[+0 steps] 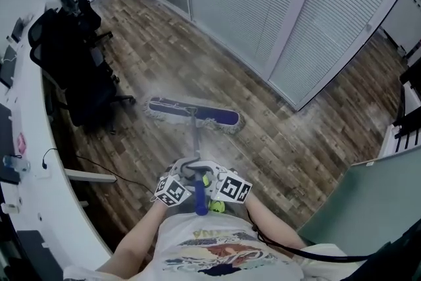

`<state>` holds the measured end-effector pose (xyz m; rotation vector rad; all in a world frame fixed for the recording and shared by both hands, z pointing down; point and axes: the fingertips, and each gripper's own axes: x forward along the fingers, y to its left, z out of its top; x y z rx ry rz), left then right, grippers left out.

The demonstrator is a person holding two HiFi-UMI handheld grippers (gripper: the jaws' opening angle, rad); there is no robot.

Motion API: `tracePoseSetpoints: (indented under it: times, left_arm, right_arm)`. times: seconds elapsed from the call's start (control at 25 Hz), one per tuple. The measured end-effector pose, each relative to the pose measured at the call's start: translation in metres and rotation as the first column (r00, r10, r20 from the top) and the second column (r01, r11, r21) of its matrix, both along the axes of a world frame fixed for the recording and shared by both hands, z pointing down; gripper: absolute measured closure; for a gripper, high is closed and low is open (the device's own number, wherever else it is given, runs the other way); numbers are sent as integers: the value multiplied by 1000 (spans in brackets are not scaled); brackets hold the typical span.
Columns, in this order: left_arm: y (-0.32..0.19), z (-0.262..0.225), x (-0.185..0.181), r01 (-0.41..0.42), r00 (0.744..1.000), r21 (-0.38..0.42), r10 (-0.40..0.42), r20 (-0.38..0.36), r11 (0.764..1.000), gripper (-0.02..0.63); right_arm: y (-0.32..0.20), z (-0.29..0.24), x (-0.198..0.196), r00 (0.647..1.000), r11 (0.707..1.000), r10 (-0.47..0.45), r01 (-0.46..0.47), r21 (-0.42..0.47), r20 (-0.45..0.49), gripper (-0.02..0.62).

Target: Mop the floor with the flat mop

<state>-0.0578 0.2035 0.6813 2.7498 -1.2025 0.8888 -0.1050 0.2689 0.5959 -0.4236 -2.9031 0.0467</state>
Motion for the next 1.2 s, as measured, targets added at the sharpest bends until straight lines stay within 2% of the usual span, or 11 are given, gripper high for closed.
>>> tracePoseSetpoints:
  times: [0.16,0.28,0.44,0.52,0.64,0.96,1.2]
  left_arm:
    - [-6,-3,-2,29,998,1,-28,-49,1000,444]
    - [-11,-2,-6,26,998,0,-26,-58,1000,457]
    - [-25,13,-16,-8,999,-32,6,-33,999,454]
    - [-39,17,-29,17,998,-39,-20,-65,999,452]
    - [-76,10,-59,33,994,-35,-37,-101,999,446]
    - [-177,-6,-154,8,993,-59,-15,-116,998,445]
    - [-253,-5,-232,2,992,-55,-9,-124,998,443]
  right_arm:
    - [-4,-1,-2,1000,1000,-11,11,-5,9,374]
    - [-7,0,-5,999,999,-44,44,-3,7,374]
    - [-18,22,-15,993,994,-99,102,40,-63,374]
    - [-31,26,-27,993,994,-97,100,38,-67,374]
    - [-69,18,-57,995,995,-90,91,34,-52,374]
    - [-172,1,-155,996,998,-67,68,9,-54,373]
    - [-249,2,-232,997,998,-53,54,26,-48,373]
